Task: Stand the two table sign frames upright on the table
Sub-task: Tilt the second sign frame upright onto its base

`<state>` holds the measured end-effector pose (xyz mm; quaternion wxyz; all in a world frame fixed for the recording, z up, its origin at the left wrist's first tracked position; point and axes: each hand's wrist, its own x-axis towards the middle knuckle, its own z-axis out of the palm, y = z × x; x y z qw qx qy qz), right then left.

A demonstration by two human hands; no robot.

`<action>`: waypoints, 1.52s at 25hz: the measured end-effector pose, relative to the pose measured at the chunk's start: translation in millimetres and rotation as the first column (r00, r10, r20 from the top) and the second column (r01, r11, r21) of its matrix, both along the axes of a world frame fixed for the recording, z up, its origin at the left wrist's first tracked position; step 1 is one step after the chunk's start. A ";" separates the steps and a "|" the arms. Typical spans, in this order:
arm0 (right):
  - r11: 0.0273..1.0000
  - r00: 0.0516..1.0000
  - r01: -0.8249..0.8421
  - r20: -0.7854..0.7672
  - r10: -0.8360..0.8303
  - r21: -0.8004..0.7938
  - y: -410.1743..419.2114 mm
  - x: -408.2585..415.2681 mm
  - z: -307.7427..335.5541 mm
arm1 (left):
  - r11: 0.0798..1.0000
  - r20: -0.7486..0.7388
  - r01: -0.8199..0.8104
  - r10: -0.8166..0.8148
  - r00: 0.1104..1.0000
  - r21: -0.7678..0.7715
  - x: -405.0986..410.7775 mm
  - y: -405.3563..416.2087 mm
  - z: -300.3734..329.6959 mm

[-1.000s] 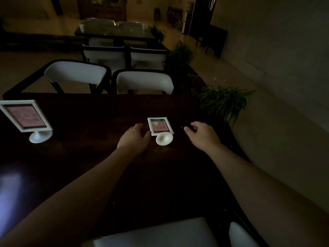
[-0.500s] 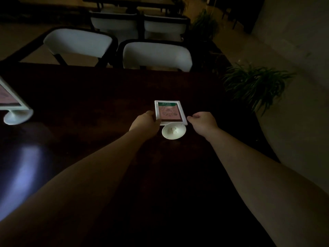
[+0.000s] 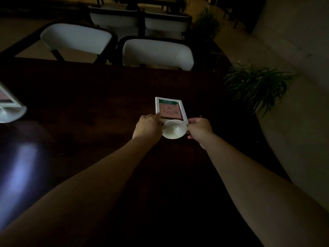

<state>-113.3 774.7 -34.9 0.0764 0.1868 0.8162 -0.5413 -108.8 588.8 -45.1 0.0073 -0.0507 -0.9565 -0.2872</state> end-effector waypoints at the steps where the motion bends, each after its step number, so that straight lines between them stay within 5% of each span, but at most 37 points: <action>1: 0.999 1.000 0.006 -0.010 -0.006 -0.042 -0.9 2.7 -0.4 | 1.000 -0.038 0.012 -0.011 0.999 0.024 3.6 -2.9 0.4; 7: 0.965 0.992 0.020 -0.119 -0.052 -0.260 -8.8 22.7 1.9 | 0.996 -0.237 0.074 -0.062 0.970 0.043 31.0 -20.9 8.1; 12: 0.932 0.984 0.003 -0.166 -0.068 -0.363 -11.5 36.4 11.1 | 0.994 -0.259 0.097 -0.082 0.962 0.047 51.0 -30.6 12.6; 22: 0.988 0.968 -0.063 -0.250 0.026 -0.144 -12.0 54.5 -15.5 | 0.982 -0.057 0.161 -0.167 0.984 -0.097 88.5 -41.5 -28.7; 33: 0.994 0.975 0.017 -0.220 -0.042 -0.112 -21.3 63.0 -25.9 | 0.992 -0.042 0.107 -0.110 0.993 -0.069 97.6 -46.8 -35.0; 38: 0.967 0.974 0.035 -0.224 0.024 0.254 -15.8 108.4 -16.1 | 0.982 0.024 0.041 -0.038 0.999 -0.182 118.9 -46.7 -26.1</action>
